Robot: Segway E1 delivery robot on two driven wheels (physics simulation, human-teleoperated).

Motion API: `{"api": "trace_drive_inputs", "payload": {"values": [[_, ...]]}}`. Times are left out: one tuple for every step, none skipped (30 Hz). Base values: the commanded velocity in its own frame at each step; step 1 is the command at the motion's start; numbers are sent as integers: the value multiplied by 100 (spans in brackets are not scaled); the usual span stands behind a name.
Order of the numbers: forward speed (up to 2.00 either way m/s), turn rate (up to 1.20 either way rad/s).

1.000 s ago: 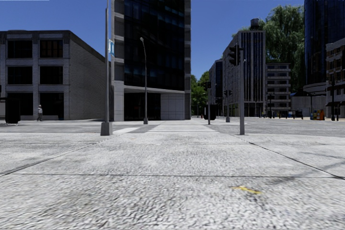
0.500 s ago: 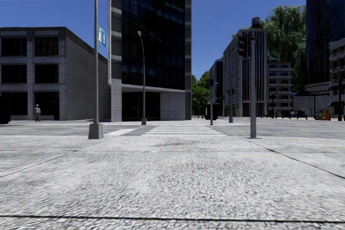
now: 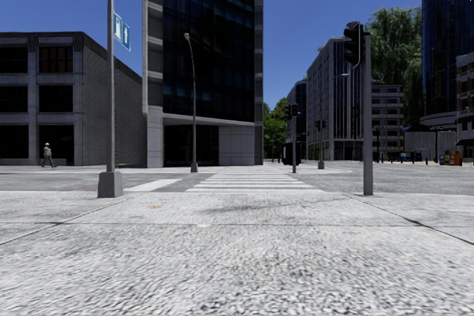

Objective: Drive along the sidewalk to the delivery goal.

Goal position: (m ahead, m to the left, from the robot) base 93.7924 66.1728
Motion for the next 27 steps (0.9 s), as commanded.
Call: {"api": "trace_drive_inputs", "payload": {"values": [[200,-17],[200,-17],[200,-17],[200,-17],[200,-17],[200,-18],[200,-19],[200,-20],[200,-22],[200,-24],[200,-24],[200,-24],[200,-24],[200,-24],[200,-24],[200,-24],[200,-24],[200,-24],[200,-24],[200,-24],[200,-24],[200,-24],[200,-24],[200,-24],[200,-24],[200,-24],[200,-23]]}}
